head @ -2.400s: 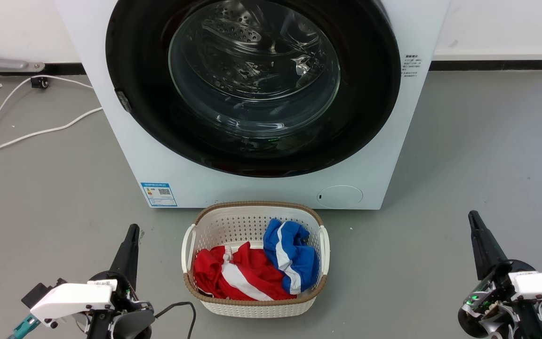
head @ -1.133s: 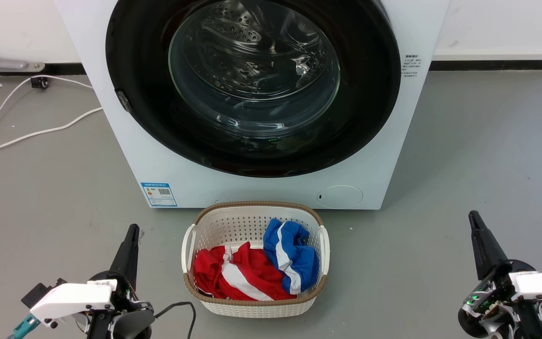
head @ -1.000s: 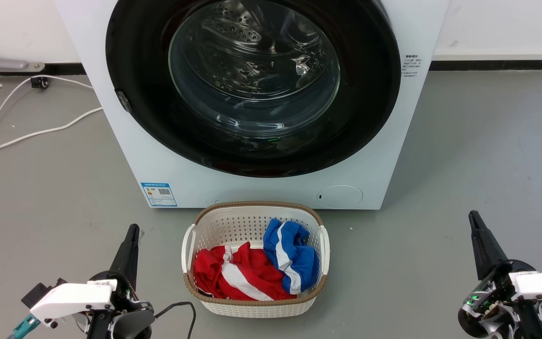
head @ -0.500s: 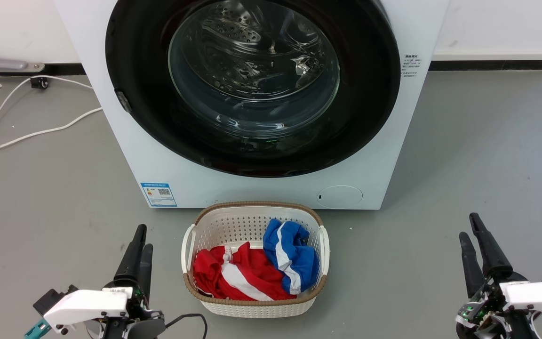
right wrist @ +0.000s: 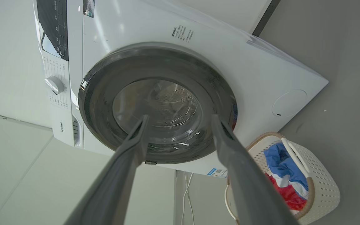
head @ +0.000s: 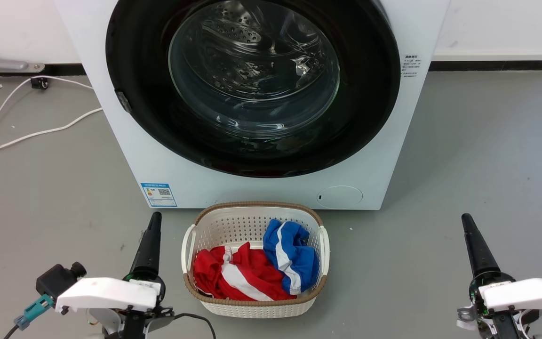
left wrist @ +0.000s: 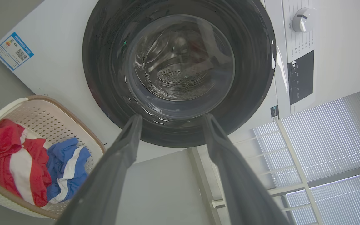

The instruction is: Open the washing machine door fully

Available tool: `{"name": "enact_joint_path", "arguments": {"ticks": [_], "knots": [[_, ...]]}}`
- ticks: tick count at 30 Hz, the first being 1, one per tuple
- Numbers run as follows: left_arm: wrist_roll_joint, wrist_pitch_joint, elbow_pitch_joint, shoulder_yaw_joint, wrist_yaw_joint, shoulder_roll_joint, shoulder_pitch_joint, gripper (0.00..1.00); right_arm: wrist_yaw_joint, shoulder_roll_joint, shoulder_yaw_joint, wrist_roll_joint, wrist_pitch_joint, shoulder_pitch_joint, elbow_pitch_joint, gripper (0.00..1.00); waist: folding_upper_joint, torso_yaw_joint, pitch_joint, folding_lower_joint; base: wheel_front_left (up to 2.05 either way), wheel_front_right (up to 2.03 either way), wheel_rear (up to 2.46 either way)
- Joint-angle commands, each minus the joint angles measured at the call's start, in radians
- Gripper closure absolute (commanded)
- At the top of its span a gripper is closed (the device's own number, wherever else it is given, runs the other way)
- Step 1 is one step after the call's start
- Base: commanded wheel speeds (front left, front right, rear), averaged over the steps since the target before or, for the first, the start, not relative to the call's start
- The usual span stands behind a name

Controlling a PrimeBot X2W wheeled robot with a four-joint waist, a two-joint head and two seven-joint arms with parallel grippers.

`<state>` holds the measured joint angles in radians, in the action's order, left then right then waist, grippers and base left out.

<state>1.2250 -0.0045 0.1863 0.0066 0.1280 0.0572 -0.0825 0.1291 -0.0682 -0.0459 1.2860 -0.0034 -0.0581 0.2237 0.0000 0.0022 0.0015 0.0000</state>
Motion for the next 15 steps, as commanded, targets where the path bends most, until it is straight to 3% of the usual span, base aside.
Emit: {"name": "enact_joint_path", "arguments": {"ticks": [1,15], "knots": [[-0.076,-0.013,-0.026,-0.011,0.002,0.008,-0.025,0.00,0.002,-0.005,-0.002,-0.079,-0.013,-0.010,-0.028,0.00,0.0000,0.000,0.000,0.0000,0.00,0.00,0.00],[-0.387,-0.065,-0.047,-0.052,-0.016,0.028,-0.035,0.00,0.002,0.011,0.000,-0.460,-0.038,0.014,-0.097,0.00,0.0000,-0.001,0.001,0.0000,0.00,0.00,0.00]]}}
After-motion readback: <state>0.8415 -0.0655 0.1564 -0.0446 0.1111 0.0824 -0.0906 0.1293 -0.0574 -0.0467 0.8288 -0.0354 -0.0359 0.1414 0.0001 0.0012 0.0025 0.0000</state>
